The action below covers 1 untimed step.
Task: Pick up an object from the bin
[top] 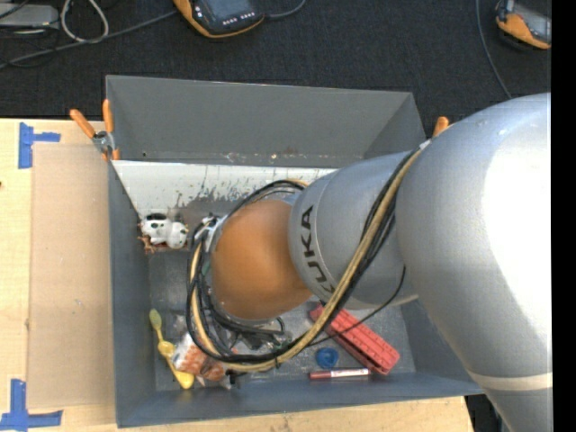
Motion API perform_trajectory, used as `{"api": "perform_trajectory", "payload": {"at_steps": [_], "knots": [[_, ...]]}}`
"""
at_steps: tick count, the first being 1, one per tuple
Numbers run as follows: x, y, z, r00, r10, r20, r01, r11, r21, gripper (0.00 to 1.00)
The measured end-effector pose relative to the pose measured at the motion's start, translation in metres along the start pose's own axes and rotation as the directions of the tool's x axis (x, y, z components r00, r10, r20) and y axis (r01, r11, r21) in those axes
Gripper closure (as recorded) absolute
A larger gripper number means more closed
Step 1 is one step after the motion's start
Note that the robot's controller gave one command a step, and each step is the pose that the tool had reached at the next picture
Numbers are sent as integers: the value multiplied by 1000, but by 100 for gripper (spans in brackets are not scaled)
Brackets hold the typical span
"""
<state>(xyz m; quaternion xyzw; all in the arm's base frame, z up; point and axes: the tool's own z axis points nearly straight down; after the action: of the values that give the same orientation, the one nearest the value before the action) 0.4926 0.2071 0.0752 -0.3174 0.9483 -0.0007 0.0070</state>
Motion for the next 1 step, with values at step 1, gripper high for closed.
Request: {"api": "perform_trajectory", "payload": {"at_steps": [1], "knots": [[-10, 25, 6, 999, -46, -3, 46, 999, -8, 100]]}}
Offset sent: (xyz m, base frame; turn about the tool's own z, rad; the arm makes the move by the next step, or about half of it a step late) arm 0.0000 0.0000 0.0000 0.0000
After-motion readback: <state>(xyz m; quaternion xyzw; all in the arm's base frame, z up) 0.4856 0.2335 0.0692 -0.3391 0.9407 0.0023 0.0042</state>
